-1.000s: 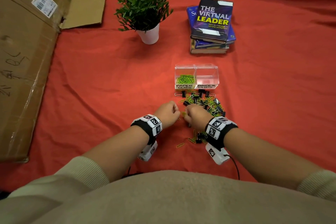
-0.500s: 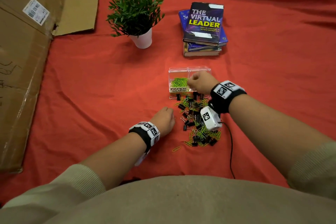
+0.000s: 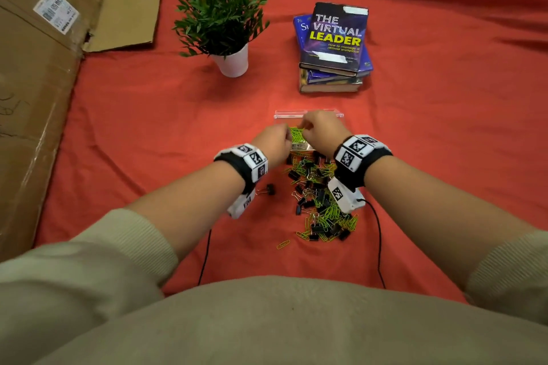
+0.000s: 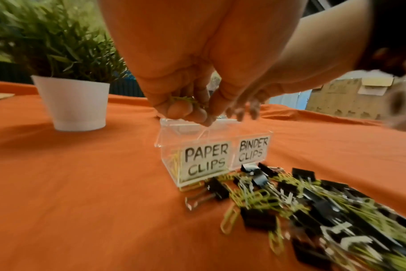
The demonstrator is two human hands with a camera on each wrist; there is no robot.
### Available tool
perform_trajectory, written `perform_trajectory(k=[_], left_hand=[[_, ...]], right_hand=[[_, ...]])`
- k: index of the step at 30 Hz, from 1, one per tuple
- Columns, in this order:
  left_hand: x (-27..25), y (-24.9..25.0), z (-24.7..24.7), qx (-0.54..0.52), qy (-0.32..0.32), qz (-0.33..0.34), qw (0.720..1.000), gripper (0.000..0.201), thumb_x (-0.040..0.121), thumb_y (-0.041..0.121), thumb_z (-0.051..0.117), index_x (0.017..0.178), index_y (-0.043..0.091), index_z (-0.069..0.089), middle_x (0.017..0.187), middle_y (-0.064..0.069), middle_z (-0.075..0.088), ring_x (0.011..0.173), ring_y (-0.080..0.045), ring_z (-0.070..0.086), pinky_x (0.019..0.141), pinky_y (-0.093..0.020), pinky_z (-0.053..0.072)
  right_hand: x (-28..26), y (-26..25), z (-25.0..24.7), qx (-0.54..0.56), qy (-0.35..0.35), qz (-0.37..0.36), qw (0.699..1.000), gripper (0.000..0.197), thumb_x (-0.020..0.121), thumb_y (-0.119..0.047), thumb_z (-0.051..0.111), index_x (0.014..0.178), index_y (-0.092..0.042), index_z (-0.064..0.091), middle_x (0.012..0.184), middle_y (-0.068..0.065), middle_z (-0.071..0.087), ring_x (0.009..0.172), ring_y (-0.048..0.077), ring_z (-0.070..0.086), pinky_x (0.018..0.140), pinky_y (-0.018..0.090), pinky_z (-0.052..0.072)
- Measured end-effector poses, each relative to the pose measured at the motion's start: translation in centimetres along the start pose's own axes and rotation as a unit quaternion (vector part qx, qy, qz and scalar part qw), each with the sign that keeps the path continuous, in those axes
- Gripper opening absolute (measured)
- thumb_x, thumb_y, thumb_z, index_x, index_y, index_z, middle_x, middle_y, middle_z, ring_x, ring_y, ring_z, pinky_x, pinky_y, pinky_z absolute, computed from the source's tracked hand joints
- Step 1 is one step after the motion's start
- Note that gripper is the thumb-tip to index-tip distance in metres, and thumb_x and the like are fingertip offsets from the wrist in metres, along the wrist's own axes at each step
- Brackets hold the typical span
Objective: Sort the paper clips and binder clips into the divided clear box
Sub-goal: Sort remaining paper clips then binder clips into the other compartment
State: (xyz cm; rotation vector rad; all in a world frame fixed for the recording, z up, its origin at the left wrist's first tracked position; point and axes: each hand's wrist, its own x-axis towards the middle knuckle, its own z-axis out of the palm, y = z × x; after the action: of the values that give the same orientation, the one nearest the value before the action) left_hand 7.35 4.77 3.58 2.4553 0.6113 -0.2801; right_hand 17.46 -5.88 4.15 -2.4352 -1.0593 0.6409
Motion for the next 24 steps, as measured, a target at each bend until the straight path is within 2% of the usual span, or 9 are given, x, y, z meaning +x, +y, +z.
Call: perform_trajectory(k=[2,6,10,12,14,16,18,21,24], left_hand=[[1.9,0.7,-0.4,0.028,0.006,0.017,0.999,0.022,0.091,0.006,0.042,0.104,0.004,0.059,0.105,-0.016,0.063,0.096,-0.031,0.059,0.075,-0.033,0.043],[4.3,1.3,0.2,0.088,-0.024,0.044,0.995,0.027,0.087,0.000,0.043,0.107,0.007,0.060,0.113,-0.015,0.062,0.104,-0.032,0.056,0.086,-0.036,0.045],[2.3,1.9,1.3,0.148,0.058,0.106,0.982,0.026,0.086,0.010,0.050,0.110,0.013,0.059,0.115,-0.005,0.058,0.110,-0.026,0.048,0.098,-0.038,0.038],[-0.3,2.3,2.5,0.132,0.055,0.132,0.981,0.016,0.087,0.020,0.053,0.101,0.017,0.058,0.109,-0.002,0.055,0.107,-0.022,0.046,0.100,-0.039,0.038],[-3.3,2.4,4.3,0.105,-0.028,0.174,0.979,0.008,0.085,0.025,0.056,0.091,0.019,0.057,0.100,-0.001,0.055,0.100,-0.020,0.049,0.094,-0.037,0.043],[-5.9,2.3,6.6,0.118,-0.111,0.211,0.964,0.014,0.084,0.031,0.060,0.091,0.019,0.059,0.098,-0.002,0.057,0.097,-0.022,0.052,0.086,-0.036,0.045],[-7.8,1.9,8.8,0.153,-0.150,0.219,0.952,0.029,0.084,0.040,0.062,0.099,0.016,0.058,0.104,-0.005,0.056,0.101,-0.024,0.052,0.086,-0.037,0.044],[-8.9,1.3,10.6,0.154,-0.157,0.193,0.956,0.043,0.083,0.044,0.065,0.111,0.013,0.055,0.114,-0.008,0.051,0.107,-0.025,0.050,0.088,-0.036,0.041],[-8.8,0.4,10.1,0.138,-0.144,0.174,0.964,0.038,0.086,0.038,0.063,0.112,0.011,0.055,0.116,-0.008,0.048,0.109,-0.026,0.050,0.088,-0.036,0.041]], right_hand=[[-2.3,1.1,-0.2,0.025,-0.020,0.006,0.999,0.018,0.086,-0.007,0.054,0.098,-0.009,0.067,0.098,0.009,0.069,0.089,0.023,0.064,0.080,0.031,0.052],[-7.4,3.2,0.9,-0.020,-0.163,-0.007,0.986,0.017,0.085,-0.010,0.057,0.097,-0.016,0.067,0.097,0.000,0.068,0.086,0.015,0.063,0.078,0.030,0.054],[-10.9,4.9,2.5,-0.095,-0.252,-0.035,0.962,0.030,0.079,-0.007,0.058,0.107,-0.019,0.064,0.099,-0.001,0.058,0.092,0.017,0.058,0.075,0.032,0.051],[-11.8,5.7,2.9,-0.120,-0.255,-0.032,0.959,0.040,0.078,-0.007,0.060,0.115,-0.022,0.059,0.103,-0.001,0.049,0.097,0.018,0.052,0.078,0.034,0.050],[-12.3,6.7,3.3,-0.120,-0.236,-0.029,0.964,0.047,0.075,-0.007,0.062,0.119,-0.024,0.056,0.107,0.002,0.047,0.100,0.020,0.050,0.080,0.037,0.049],[-12.6,7.4,3.8,-0.114,-0.218,-0.035,0.969,0.049,0.074,-0.009,0.062,0.121,-0.024,0.054,0.109,0.005,0.046,0.102,0.022,0.048,0.083,0.038,0.047],[-12.8,7.8,4.3,-0.104,-0.209,-0.039,0.972,0.048,0.075,-0.009,0.063,0.121,-0.023,0.054,0.110,0.006,0.046,0.104,0.023,0.047,0.085,0.036,0.046],[-12.8,7.6,4.8,-0.105,-0.187,-0.046,0.976,0.040,0.080,-0.011,0.062,0.118,-0.022,0.056,0.112,0.004,0.047,0.104,0.021,0.048,0.078,0.030,0.042],[-12.5,7.6,5.0,-0.098,-0.173,-0.039,0.979,0.029,0.081,-0.014,0.063,0.109,-0.020,0.060,0.110,0.003,0.049,0.102,0.021,0.050,0.081,0.034,0.046]])
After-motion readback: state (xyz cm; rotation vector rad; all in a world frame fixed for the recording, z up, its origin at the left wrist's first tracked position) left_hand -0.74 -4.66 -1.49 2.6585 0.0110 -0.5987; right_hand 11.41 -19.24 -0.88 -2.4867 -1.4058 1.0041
